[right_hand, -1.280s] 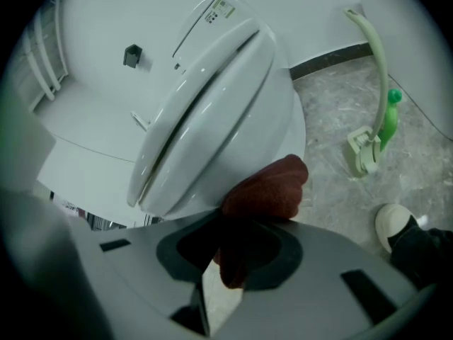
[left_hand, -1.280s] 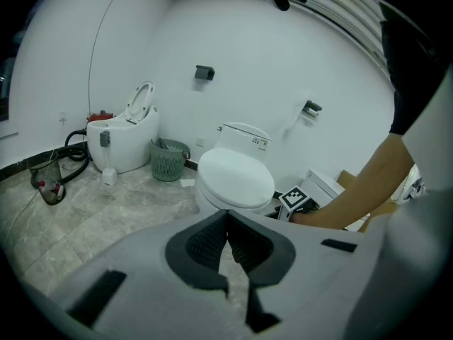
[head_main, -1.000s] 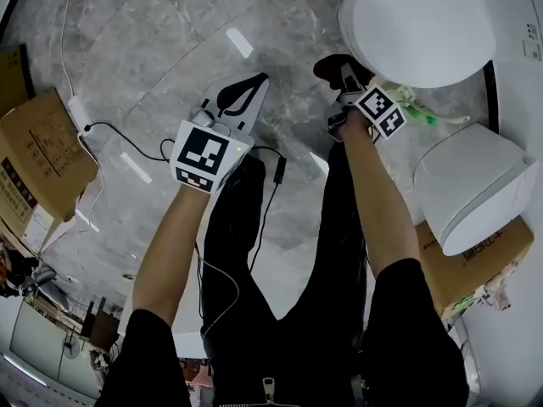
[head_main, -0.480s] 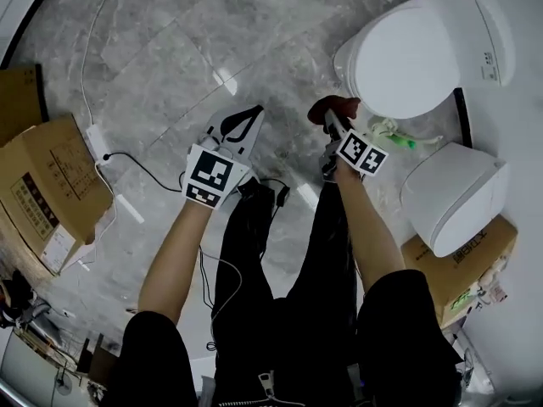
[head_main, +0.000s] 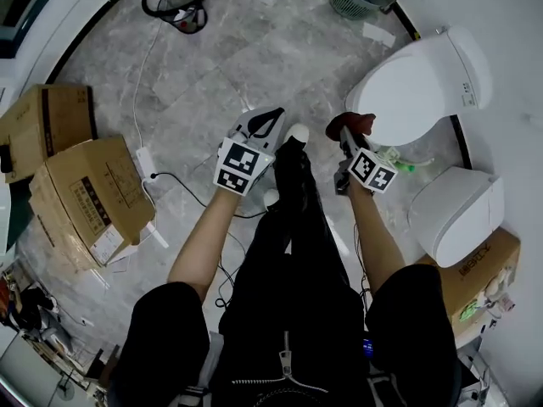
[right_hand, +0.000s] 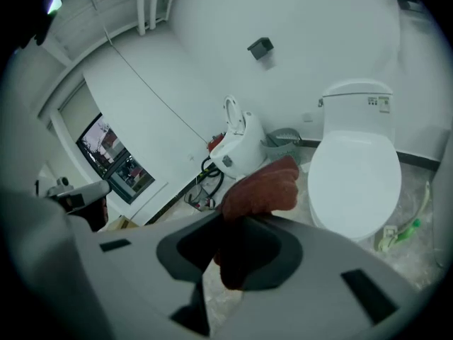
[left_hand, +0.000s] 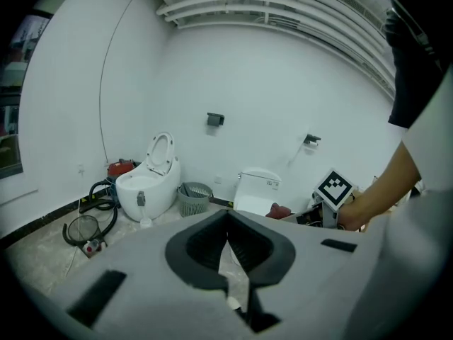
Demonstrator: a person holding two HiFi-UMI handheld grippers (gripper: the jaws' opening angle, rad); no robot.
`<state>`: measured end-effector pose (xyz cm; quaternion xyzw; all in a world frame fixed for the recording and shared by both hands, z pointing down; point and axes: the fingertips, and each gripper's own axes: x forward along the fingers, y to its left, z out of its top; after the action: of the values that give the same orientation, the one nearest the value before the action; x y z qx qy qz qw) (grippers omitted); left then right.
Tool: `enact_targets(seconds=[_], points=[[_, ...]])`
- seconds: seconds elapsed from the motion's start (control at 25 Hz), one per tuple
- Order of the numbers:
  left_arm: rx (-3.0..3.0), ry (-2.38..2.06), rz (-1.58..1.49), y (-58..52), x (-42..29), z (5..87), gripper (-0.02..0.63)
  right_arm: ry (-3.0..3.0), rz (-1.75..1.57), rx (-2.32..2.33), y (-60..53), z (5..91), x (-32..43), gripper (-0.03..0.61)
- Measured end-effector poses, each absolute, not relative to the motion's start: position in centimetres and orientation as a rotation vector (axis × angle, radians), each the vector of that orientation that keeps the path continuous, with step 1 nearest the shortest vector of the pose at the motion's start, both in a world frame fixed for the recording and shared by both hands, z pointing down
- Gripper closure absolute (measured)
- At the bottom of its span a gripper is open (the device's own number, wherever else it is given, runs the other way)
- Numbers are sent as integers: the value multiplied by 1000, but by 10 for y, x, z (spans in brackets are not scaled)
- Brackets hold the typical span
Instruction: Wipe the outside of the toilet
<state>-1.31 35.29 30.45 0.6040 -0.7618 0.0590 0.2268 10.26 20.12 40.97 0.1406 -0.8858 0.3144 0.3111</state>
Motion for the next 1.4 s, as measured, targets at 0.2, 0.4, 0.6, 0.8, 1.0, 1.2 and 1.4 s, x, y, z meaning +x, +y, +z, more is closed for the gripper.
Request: enact_targets(seconds=[0.2,0.4,0.6,0.8,1.0,1.2,1.4], points=[[1711,-2091,188,321,-57,262,615,-2416,753,423,181,365,54,499],[1770,-2031,197,263,-122,233,615,-2377,733,533,144,358,-3,499],[1855,-1910,249,195,-176,221,615,-2288,778,620,104,364,-37,499],[1987,-1830,323,121,-216,203,615,-2249,848,740,56,358,-57,499],[2124,-1696,346,52,-227,205,615,-2226,902,879,15,353,-68,499],[2295,-1505,395,-19,-238,230,615,-2197,923,1000,-26,367,-98,497],[2466,-1259,443,-90,-258,265,615,-2099,972,1223,-72,393,-125,497]])
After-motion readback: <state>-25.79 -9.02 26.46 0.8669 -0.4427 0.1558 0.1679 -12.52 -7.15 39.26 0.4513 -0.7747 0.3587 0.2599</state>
